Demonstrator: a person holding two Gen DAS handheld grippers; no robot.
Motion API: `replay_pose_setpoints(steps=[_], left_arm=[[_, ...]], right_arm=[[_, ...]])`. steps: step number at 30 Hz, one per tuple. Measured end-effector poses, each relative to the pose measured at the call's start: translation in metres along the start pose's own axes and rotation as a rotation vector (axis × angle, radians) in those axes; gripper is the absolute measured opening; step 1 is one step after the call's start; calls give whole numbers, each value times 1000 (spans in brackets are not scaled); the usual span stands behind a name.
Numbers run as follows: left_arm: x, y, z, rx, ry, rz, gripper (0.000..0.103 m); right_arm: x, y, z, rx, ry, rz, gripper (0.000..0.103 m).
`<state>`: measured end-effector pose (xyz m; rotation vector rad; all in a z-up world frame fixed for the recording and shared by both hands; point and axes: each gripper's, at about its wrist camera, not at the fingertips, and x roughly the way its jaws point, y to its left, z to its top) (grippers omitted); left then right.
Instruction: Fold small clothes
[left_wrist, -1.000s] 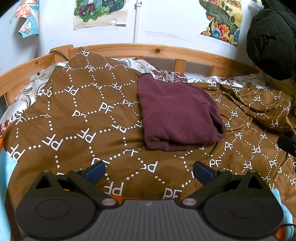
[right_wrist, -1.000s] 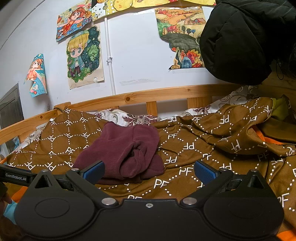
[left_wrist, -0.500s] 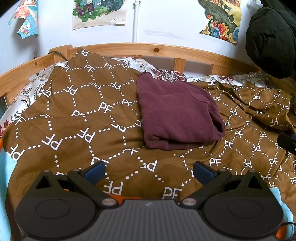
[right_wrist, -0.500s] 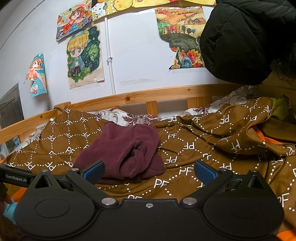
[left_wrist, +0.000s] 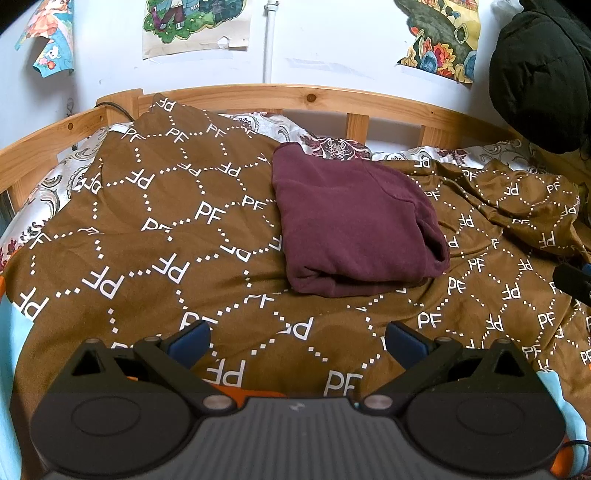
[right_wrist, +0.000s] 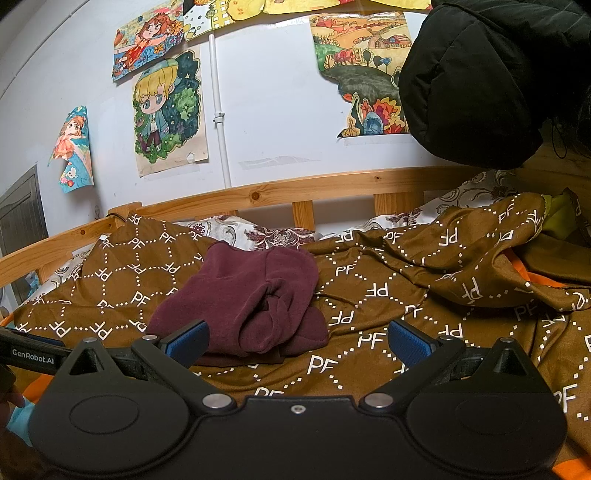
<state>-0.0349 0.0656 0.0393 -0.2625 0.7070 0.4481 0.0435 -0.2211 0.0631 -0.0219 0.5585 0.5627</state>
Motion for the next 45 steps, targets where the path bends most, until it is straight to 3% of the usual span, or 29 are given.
replay_pose_setpoints(steps=[32, 38, 45], left_arm=[[-1, 1, 1, 8, -10, -5, 102], [-1, -2, 6, 59, -14, 58, 102], [-4, -6, 7, 99, -59, 76, 102]], right_arm=[[0, 0, 0, 0, 1, 0, 102], [0, -1, 0, 1, 0, -1, 102], [1, -4, -1, 7, 2, -5, 102]])
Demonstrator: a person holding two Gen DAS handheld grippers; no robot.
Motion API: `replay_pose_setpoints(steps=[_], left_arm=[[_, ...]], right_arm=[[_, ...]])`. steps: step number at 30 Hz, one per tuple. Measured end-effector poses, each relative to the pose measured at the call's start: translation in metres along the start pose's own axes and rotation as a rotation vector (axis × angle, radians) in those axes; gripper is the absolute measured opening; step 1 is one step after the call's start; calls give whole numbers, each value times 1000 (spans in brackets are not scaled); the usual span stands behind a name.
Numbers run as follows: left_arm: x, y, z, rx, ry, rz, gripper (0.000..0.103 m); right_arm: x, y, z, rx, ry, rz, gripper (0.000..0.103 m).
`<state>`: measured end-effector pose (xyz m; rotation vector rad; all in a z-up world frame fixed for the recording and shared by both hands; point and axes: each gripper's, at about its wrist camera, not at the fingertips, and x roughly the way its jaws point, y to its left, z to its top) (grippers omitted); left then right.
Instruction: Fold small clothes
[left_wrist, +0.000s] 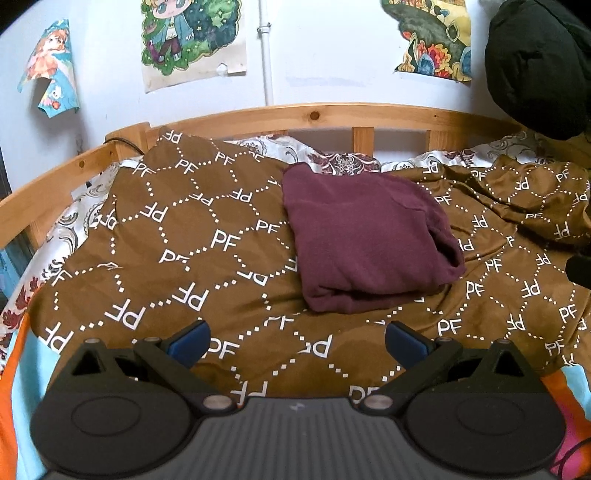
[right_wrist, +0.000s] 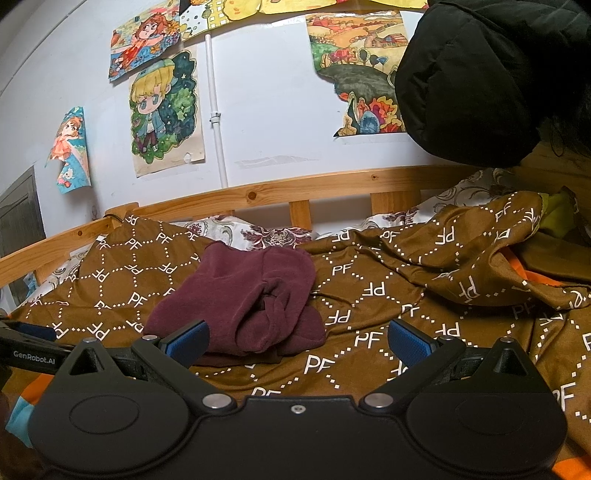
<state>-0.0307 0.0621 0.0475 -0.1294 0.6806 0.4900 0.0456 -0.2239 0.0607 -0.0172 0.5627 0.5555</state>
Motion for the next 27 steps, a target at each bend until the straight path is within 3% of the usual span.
replay_pose_setpoints(steps=[27], left_arm=[[2, 3, -1, 6, 21, -2, 102]], right_arm=[[0, 1, 1, -1, 2, -1, 102]])
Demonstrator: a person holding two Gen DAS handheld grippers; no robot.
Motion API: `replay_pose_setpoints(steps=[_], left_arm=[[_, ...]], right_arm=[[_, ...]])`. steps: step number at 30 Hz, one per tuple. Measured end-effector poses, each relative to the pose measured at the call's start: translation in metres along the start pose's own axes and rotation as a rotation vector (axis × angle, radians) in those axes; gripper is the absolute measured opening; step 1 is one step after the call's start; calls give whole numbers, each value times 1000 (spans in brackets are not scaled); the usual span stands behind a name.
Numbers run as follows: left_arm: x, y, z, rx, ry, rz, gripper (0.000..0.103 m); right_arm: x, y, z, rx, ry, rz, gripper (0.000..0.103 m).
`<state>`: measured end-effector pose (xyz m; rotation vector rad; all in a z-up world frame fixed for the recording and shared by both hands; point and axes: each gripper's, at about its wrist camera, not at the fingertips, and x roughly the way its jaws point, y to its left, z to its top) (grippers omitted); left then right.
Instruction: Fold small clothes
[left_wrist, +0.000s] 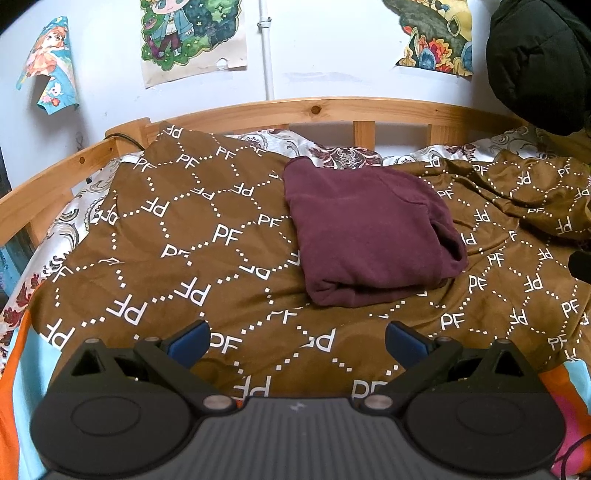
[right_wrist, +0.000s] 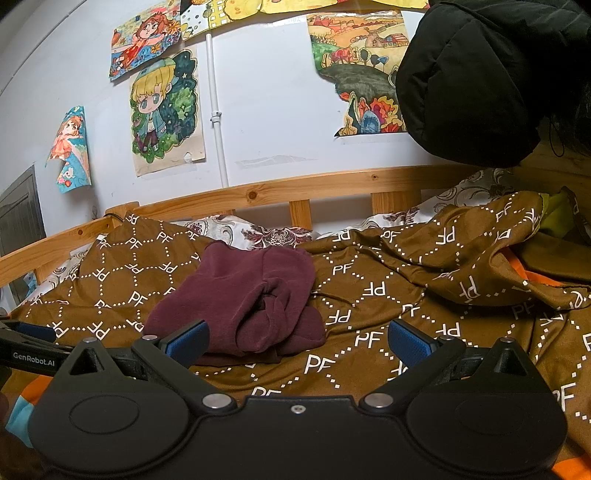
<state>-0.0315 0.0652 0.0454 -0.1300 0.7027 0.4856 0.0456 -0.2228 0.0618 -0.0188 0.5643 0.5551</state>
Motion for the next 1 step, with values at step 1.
replay_pose_setpoints(steps=[1], left_arm=[[0, 0, 0, 0, 2, -1, 102]], right_arm=[[0, 0, 0, 0, 2, 1, 102]])
